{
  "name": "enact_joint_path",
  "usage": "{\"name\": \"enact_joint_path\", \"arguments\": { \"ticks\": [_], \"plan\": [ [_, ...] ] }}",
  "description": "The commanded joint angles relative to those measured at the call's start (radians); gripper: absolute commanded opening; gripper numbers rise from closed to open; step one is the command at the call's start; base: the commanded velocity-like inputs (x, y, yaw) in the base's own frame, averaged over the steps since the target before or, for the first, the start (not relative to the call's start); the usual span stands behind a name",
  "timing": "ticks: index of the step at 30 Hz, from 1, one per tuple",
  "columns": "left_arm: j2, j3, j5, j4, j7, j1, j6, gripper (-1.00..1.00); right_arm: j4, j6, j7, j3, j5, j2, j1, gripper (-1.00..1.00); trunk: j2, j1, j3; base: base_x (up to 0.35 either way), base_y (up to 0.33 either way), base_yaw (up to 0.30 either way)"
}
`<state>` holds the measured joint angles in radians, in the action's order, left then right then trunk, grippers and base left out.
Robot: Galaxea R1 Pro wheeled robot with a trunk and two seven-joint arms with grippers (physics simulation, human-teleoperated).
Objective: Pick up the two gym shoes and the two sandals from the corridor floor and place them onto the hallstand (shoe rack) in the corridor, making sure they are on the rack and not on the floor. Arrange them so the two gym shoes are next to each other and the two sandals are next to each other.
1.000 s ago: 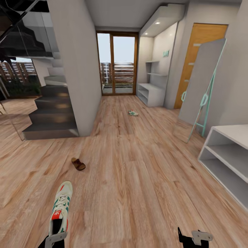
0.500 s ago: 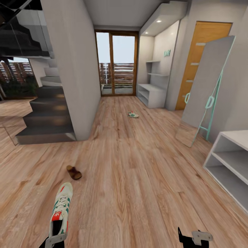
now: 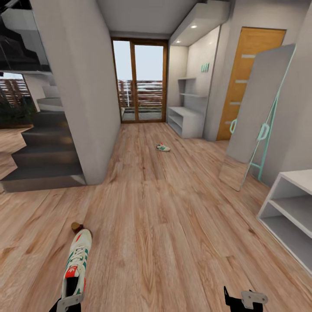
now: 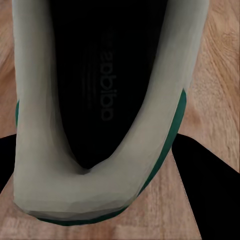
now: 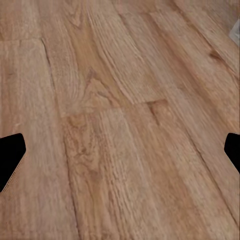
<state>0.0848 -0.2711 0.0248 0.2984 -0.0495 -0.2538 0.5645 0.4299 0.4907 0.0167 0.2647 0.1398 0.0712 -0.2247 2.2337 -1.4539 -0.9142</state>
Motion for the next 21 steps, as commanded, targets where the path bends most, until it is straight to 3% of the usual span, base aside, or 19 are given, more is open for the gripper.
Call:
{"name": "enact_joint_path", "arguments": {
  "ticks": [1,21],
  "plan": [
    [0.000,-0.007,0.003,-0.001,-0.004,-0.001,0.003,-1.00,-0.001,0.003,0.002,0.005,0.011,-0.001,-0.001,1.00,0.000,0.000,-0.001,0.340,0.000,-0.002],
    [0.000,-0.007,0.003,-0.005,-0.004,-0.001,0.003,-1.00,-0.002,0.003,0.002,0.005,0.011,-0.001,-0.001,1.00,0.000,0.000,-0.001,0.340,0.000,0.000]
  ]
}}
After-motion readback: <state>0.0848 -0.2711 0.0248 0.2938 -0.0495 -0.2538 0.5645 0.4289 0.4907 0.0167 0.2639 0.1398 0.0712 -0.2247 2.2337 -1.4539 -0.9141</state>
